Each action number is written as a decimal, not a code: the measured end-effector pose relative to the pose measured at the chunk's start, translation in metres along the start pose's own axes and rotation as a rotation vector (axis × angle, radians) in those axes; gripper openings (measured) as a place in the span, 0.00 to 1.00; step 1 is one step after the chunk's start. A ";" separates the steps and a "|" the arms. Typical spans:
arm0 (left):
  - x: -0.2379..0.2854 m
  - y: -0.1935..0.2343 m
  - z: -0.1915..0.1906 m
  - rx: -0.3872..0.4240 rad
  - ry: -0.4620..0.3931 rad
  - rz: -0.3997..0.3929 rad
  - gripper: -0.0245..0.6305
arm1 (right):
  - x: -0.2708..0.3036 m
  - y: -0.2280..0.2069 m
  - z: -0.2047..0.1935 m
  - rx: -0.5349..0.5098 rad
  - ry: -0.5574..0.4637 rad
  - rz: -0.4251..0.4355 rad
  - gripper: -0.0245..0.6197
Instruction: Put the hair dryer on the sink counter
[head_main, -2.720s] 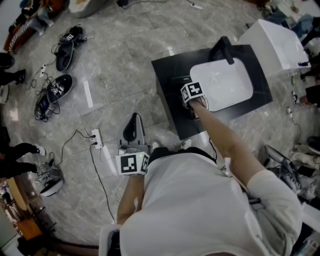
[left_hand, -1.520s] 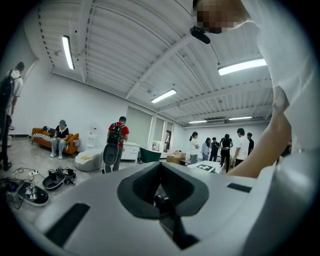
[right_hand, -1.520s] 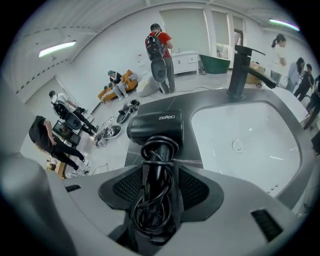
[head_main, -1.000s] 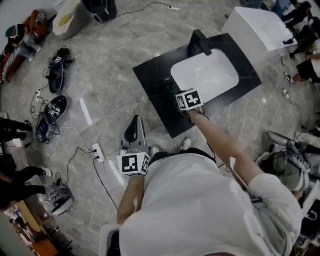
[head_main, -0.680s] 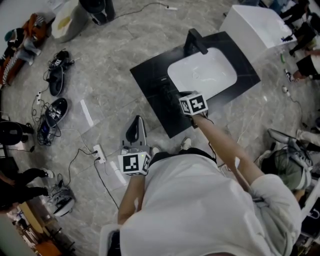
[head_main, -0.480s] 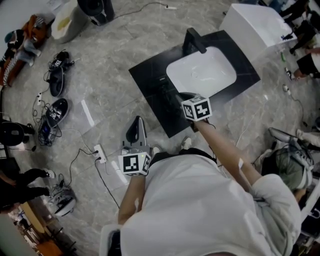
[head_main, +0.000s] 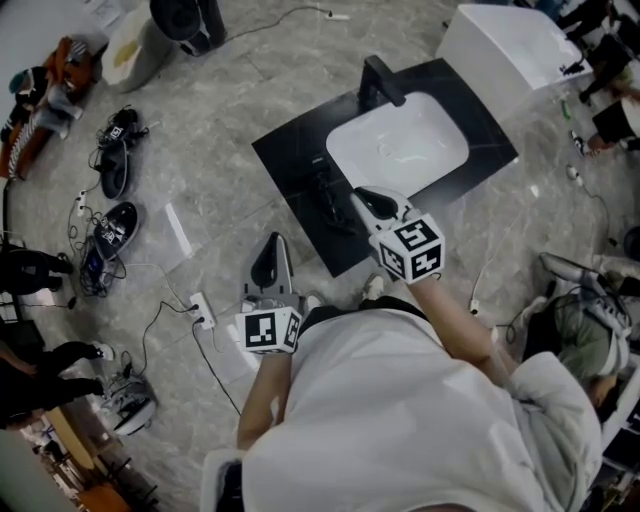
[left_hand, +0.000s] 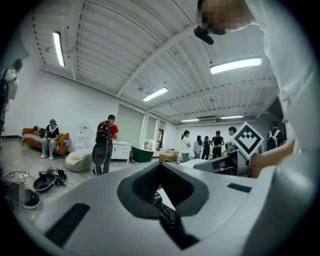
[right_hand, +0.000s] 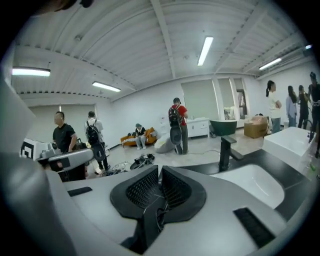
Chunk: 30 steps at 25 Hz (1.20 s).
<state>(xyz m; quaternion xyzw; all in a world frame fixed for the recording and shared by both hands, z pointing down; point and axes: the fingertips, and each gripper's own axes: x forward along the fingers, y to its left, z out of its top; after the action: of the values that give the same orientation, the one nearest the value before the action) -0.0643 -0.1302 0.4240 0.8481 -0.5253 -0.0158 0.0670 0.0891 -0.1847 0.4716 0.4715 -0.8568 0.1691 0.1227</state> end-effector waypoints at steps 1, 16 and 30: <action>0.000 -0.002 0.003 0.002 -0.004 -0.002 0.04 | -0.006 0.000 0.007 -0.016 -0.027 -0.003 0.12; 0.003 -0.019 0.042 0.054 -0.079 -0.007 0.04 | -0.072 -0.013 0.070 -0.067 -0.309 -0.051 0.12; -0.002 -0.026 0.048 0.058 -0.107 0.003 0.04 | -0.093 0.002 0.088 -0.119 -0.371 -0.028 0.11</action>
<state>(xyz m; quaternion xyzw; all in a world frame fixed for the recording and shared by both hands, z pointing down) -0.0468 -0.1219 0.3726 0.8467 -0.5299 -0.0458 0.0143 0.1319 -0.1477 0.3560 0.4983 -0.8665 0.0267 -0.0073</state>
